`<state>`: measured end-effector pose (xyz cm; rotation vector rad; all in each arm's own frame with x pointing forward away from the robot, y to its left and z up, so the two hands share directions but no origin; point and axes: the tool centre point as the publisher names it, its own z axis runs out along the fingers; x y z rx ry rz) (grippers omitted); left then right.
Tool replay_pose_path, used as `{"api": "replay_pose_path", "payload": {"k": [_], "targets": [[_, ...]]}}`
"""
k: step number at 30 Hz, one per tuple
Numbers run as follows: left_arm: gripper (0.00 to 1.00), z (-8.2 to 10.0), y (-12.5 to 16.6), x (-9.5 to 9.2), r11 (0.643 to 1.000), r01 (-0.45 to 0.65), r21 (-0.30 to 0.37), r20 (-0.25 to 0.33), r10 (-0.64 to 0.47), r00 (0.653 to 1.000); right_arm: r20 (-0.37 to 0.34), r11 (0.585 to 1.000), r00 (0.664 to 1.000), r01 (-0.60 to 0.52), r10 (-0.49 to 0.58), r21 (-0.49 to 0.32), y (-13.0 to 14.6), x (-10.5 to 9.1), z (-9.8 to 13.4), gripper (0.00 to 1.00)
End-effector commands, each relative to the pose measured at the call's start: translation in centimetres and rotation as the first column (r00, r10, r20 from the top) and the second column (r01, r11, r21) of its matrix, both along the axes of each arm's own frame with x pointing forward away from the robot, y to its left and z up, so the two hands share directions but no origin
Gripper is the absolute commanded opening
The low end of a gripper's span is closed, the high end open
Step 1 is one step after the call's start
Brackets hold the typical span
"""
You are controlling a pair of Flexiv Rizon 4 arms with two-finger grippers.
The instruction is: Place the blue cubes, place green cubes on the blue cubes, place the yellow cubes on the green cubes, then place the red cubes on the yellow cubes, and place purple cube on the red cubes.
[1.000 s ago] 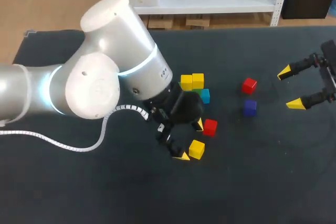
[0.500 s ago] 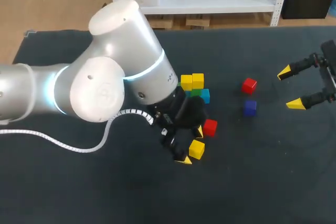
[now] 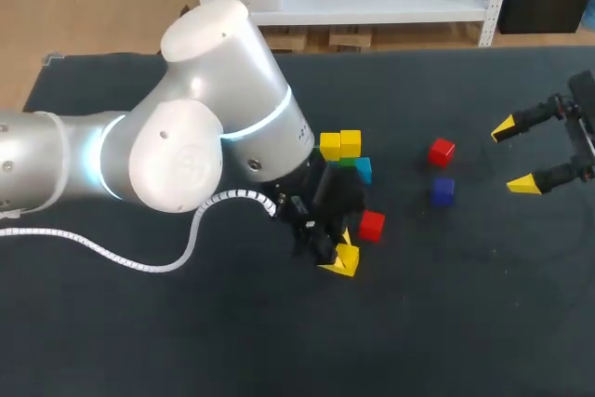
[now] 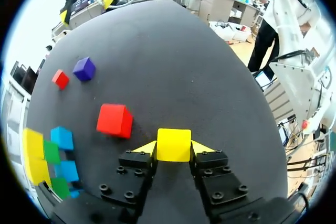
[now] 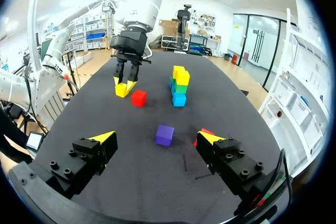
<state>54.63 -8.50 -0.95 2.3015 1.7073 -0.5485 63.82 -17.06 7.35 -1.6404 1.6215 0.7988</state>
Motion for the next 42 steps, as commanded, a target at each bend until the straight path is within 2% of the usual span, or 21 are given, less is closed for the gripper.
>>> {"api": "replay_pose_path", "payload": {"k": [1,5,7,15,27,35,37,42], "targets": [[0.00,0.6,1.9,0.2,0.999,-0.045,0.009,0.012,0.045,0.999,0.001,1.000,1.000,0.000,0.000,0.001,0.0,0.0,0.0,1.00],[0.00,1.9,4.2,0.9,0.995,-0.102,0.016,0.032,0.102,0.994,0.001,1.000,1.000,0.000,0.000,0.001,0.0,0.0,0.0,1.00],[0.00,2.7,5.4,1.3,0.991,-0.124,0.043,0.037,0.122,0.992,0.001,1.000,1.000,0.000,0.000,0.001,0.0,0.0,0.0,1.00],[0.00,6.4,9.9,4.0,0.976,-0.216,0.028,0.094,0.212,0.973,0.001,1.000,1.000,0.000,0.000,0.001,0.0,0.0,0.0,1.00],[0.00,10.2,11.5,9.8,0.968,-0.245,0.050,0.096,0.240,0.966,0.001,1.000,1.000,0.000,0.000,0.001,0.0,0.0,0.0,1.00],[0.00,10.1,10.7,13.4,0.967,-0.252,0.043,0.075,0.248,0.966,0.001,1.000,1.000,0.000,0.000,0.001,0.0,0.0,0.0,1.00],[0.00,9.8,10.5,14.0,0.962,-0.273,0.021,0.061,0.272,0.960,0.001,1.000,1.000,0.000,0.000,0.001,0.0,0.0,0.0,1.00],[0.00,9.4,9.7,14.9,0.959,-0.282,0.018,0.056,0.280,0.958,0.001,1.000,1.000,0.000,0.000,0.001,0.0,0.0,0.0,1.00]]}}
